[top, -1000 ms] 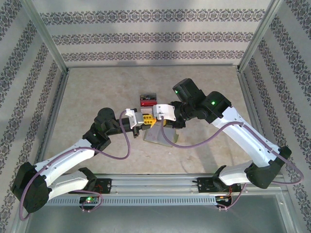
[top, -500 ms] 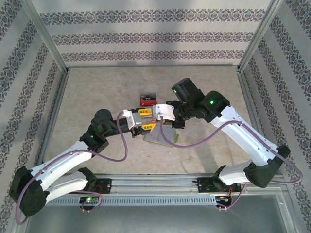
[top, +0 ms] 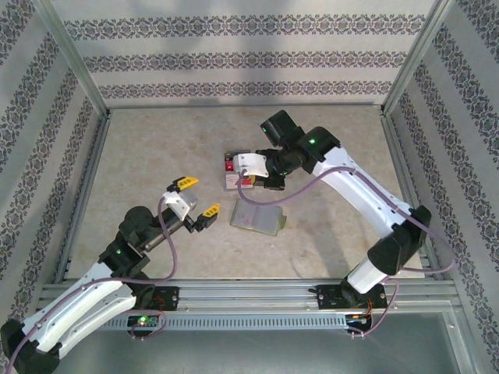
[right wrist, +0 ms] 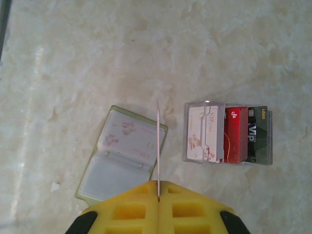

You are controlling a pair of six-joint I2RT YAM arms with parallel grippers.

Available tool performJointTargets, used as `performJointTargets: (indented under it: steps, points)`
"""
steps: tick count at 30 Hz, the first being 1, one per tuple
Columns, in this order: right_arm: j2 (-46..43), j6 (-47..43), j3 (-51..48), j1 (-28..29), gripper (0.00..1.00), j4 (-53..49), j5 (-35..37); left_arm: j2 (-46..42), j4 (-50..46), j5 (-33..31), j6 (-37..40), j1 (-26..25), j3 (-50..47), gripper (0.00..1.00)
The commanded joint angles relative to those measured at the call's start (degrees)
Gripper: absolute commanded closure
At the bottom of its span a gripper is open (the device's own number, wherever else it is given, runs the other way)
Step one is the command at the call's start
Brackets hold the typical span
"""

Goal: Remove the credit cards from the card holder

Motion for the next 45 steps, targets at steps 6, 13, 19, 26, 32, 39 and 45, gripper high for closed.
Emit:
performJointTargets:
  steps: [6, 13, 19, 26, 32, 39, 45]
  points:
    - [10.2, -5.3, 8.5, -1.5, 1.00, -0.7, 1.1, -6.3, -13.0, -21.1, -10.4, -0.6, -3.5, 0.06]
    - [20.8, -7.4, 17.2, -2.0, 1.00, -2.9, 2.9, -5.8, -20.4, -28.0, -15.2, -0.6, -2.8, 0.02]
    - [29.4, -7.8, 25.4, -2.6, 1.00, -4.9, 4.5, -5.6, -20.6, -28.2, -14.7, -0.6, -2.7, 0.00]
    - [35.6, -7.9, 31.1, -3.5, 1.00, -7.0, 6.1, -4.3, -20.6, -27.3, -13.1, -0.6, -2.1, 0.00]
    - [38.1, -7.8, 33.1, -3.7, 1.00, -6.9, 6.3, -1.6, -21.2, -25.6, -10.2, -0.6, -0.2, 0.00]
    - [40.8, -6.9, 35.1, -3.8, 1.00, -6.1, 7.6, 1.4, -20.0, -26.2, -9.9, -0.6, 0.1, 0.00]
    - [42.0, -6.7, 35.3, -3.9, 1.00, -5.7, 7.5, 2.4, -20.2, -26.0, -9.3, -0.6, 0.4, 0.00]
